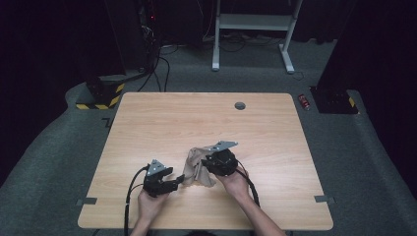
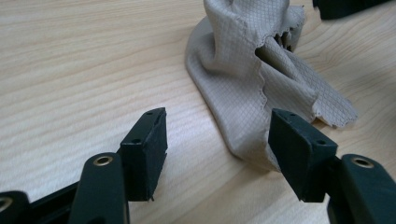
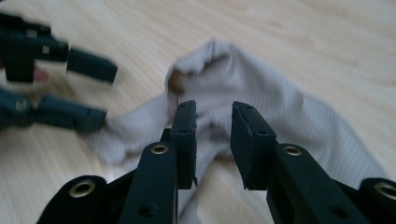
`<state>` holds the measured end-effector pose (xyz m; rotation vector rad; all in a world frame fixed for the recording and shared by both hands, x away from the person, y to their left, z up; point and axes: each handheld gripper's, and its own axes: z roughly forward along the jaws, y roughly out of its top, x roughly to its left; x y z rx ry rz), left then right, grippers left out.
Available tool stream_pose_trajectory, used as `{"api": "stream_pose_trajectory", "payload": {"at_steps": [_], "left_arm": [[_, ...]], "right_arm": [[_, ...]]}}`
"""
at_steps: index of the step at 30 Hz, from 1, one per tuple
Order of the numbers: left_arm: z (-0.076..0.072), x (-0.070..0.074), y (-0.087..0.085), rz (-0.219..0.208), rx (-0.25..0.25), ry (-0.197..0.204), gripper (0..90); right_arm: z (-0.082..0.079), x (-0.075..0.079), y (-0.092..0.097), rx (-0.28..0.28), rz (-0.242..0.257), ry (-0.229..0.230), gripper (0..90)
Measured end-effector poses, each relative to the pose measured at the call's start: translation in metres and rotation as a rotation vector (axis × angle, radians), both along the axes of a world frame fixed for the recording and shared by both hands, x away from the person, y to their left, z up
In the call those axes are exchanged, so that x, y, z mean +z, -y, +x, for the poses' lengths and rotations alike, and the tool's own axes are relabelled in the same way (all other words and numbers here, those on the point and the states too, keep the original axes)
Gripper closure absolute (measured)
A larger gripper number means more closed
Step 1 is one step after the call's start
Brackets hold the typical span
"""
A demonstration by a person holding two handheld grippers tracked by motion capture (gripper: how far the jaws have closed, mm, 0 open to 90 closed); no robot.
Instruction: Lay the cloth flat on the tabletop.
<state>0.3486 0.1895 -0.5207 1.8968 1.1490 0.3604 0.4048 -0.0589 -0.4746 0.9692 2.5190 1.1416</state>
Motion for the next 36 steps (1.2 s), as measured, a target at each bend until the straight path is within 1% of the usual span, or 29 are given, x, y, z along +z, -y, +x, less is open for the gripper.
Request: {"api": "stream_pose_trajectory", "payload": {"at_steps": [3, 4, 6, 7, 10, 12, 13, 15, 16, 17, 18, 19, 20, 23, 24, 25, 26, 27, 28, 29, 30, 32, 36], "left_arm": [[0.008, 0.01, 0.009, 0.017, -0.022, 0.007, 37.9], [0.011, 0.013, 0.012, 0.028, -0.025, 0.011, 37.8], [0.018, 0.018, 0.018, 0.038, -0.025, 0.013, 37.8], [0.022, 0.02, 0.021, 0.054, -0.025, 0.013, 37.8], [0.032, 0.02, 0.029, 0.082, -0.018, 0.005, 38.1], [0.039, 0.017, 0.034, 0.105, -0.015, -0.006, 38.1], [0.041, 0.016, 0.036, 0.107, -0.014, -0.014, 38.1], [0.044, 0.015, 0.038, 0.113, -0.015, -0.026, 40.9], [0.045, 0.014, 0.038, 0.108, -0.014, -0.027, 42.7], [0.046, 0.014, 0.038, 0.094, -0.015, -0.029, 45.8], [0.046, 0.014, 0.037, 0.085, -0.018, -0.035, 49.6], [0.046, 0.014, 0.037, 0.077, -0.019, -0.032, 55.4], [0.046, 0.014, 0.037, 0.076, -0.019, -0.028, 60.0], [0.046, 0.016, 0.034, 0.072, -0.025, -0.015, 74.1], [0.047, 0.016, 0.034, 0.07, -0.029, -0.016, 77.7], [0.047, 0.015, 0.032, 0.071, -0.035, -0.016, 81.2], [0.048, 0.015, 0.032, 0.07, -0.039, -0.016, 84.1], [0.048, 0.015, 0.031, 0.072, -0.045, -0.017, 86.5], [0.048, 0.015, 0.03, 0.075, -0.054, -0.016, 88.2], [0.048, 0.015, 0.029, 0.066, -0.057, -0.02, 88.7], [0.048, 0.016, 0.028, 0.069, -0.063, -0.018, 88.8], [0.048, 0.017, 0.025, 0.058, -0.062, -0.017, 88.9], [0.05, 0.019, 0.016, 0.02, -0.044, -0.027, 89.0]], "right_arm": [[-0.006, -0.01, 0.004, -0.004, -0.011, -0.026, 70.7], [-0.006, -0.013, 0.005, -0.002, -0.013, -0.025, 70.5], [-0.008, -0.017, 0.005, -0.009, -0.008, -0.038, 69.3], [-0.008, -0.019, 0.005, -0.011, -0.008, -0.039, 68.7], [-0.009, -0.023, 0.003, -0.014, -0.006, -0.052, 67.1], [-0.009, -0.025, 0.001, -0.014, -0.011, -0.051, 66.8], [-0.009, -0.026, 0.0, -0.009, -0.013, -0.043, 66.8], [-0.009, -0.028, -0.001, -0.011, -0.011, -0.06, 68.0], [-0.009, -0.029, -0.001, -0.002, -0.021, -0.056, 69.4], [-0.009, -0.03, -0.002, -0.001, -0.027, -0.062, 71.2], [-0.009, -0.031, -0.003, 0.002, -0.032, -0.064, 73.2], [-0.009, -0.032, -0.004, 0.009, -0.038, -0.059, 75.4], [-0.009, -0.032, -0.004, 0.01, -0.041, -0.065, 77.9], [-0.009, -0.033, -0.004, 0.026, -0.047, -0.056, 85.9], [-0.01, -0.033, -0.004, 0.027, -0.05, -0.058, 87.6], [-0.011, -0.033, -0.004, 0.027, -0.053, -0.062, 88.3], [-0.011, -0.033, -0.003, 0.034, -0.055, -0.054, 88.5], [-0.011, -0.033, -0.003, 0.033, -0.055, -0.055, 88.7], [-0.012, -0.033, -0.002, 0.033, -0.054, -0.053, 88.8], [-0.012, -0.033, -0.001, 0.033, -0.054, -0.052, 88.8], [-0.013, -0.032, 0.0, 0.034, -0.055, -0.053, 88.8], [-0.015, -0.031, 0.003, 0.037, -0.058, -0.044, 88.9], [-0.019, -0.028, 0.011, 0.031, -0.06, -0.034, 88.9]]}}
